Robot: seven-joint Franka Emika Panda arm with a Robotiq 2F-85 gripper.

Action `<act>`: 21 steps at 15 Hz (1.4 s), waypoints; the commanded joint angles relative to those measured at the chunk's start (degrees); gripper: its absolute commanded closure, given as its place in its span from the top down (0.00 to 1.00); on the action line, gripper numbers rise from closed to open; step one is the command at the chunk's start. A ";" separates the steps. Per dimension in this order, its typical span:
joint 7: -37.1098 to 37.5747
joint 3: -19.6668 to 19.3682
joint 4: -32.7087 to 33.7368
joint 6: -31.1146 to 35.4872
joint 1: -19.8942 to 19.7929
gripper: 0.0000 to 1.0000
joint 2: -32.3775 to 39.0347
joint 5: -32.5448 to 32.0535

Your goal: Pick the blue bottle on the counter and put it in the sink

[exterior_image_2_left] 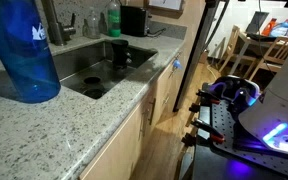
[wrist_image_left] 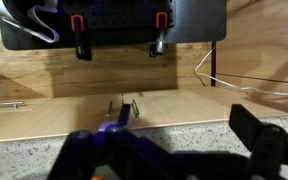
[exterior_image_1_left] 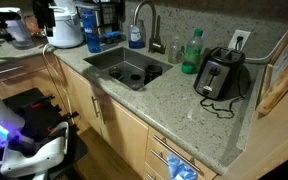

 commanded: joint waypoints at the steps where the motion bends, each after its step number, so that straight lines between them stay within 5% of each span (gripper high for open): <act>1: -0.34 0.52 0.10 -0.14 -0.66 1.00 0.05 0.28; 12: -0.41 0.86 0.37 0.74 -0.54 1.00 -0.14 0.03; 21: 0.25 4.60 6.03 8.68 2.02 1.00 6.34 0.19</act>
